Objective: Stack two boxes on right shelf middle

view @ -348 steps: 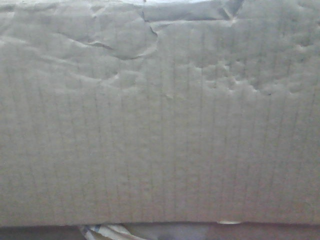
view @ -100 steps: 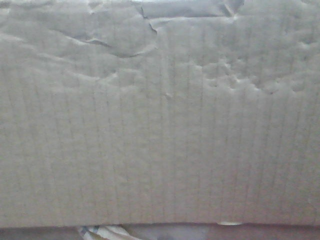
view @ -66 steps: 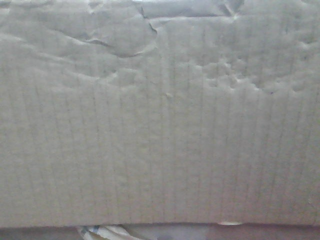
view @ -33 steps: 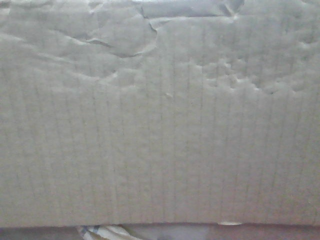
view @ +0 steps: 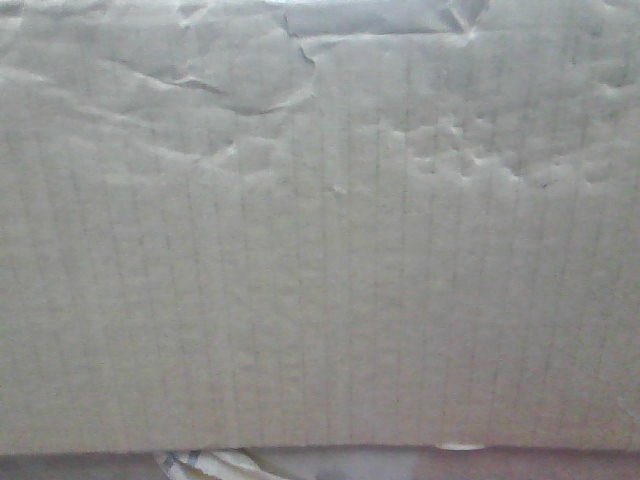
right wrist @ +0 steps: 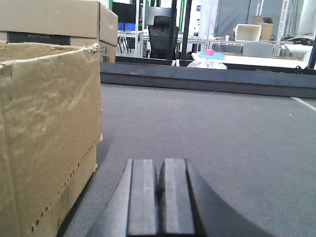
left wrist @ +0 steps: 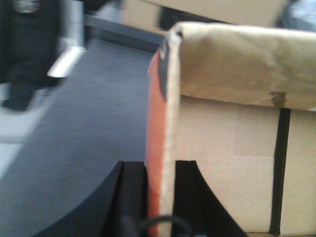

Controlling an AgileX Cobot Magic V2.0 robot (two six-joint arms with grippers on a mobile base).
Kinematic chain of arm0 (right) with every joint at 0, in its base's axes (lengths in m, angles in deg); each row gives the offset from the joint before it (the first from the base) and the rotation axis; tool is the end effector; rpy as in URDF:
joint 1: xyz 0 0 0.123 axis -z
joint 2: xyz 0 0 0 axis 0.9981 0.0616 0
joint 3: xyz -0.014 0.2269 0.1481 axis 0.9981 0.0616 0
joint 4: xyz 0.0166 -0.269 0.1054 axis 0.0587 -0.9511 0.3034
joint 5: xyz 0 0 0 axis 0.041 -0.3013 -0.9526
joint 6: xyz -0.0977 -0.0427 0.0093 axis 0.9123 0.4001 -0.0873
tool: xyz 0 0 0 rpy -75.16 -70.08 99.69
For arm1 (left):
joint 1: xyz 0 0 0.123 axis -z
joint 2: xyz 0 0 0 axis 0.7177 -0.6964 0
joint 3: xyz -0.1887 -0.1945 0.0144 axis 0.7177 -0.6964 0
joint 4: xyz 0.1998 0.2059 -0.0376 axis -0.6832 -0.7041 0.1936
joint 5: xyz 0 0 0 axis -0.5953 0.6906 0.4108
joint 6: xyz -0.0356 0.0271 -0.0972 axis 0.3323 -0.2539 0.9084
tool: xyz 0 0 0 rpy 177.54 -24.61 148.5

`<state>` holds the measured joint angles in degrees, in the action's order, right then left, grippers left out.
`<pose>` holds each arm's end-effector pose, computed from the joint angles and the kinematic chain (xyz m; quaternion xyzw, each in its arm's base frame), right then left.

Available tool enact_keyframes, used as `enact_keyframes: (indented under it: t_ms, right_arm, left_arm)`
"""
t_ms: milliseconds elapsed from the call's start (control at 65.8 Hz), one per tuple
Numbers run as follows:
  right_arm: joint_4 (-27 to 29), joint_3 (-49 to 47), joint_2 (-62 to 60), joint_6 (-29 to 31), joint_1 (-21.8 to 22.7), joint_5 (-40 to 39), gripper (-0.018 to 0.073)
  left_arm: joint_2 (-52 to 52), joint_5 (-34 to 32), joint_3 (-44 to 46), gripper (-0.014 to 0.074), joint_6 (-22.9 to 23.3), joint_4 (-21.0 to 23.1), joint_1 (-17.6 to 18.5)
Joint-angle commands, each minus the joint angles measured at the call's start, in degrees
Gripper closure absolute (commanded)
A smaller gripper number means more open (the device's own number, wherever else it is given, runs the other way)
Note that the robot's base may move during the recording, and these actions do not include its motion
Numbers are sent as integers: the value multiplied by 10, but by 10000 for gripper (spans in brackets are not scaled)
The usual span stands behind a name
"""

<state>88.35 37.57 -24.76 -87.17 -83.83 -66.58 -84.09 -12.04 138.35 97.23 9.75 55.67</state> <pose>0.1245 -0.0058 0.2091 0.0106 0.6938 -0.0223 0.7198 0.2774 -0.0215 0.5579 -0.1268 0.8387 -0.0243 0.5291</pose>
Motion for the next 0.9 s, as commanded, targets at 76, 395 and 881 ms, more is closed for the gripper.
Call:
enact_keyframes:
  t_ms: [76,395,881]
  right_arm:
    - [4,0,-2,2,2,-11,721]
    - [4,0,-2,2,2,-11,721]
    - [4,0,-2,2,2,-11,721]
  left_arm:
    - [-12,-7,1,707,98,-145,178]
    - [-63,-7,-45,707,205,-241,364]
    - [-82,-24,-275,707,305,-151,367]
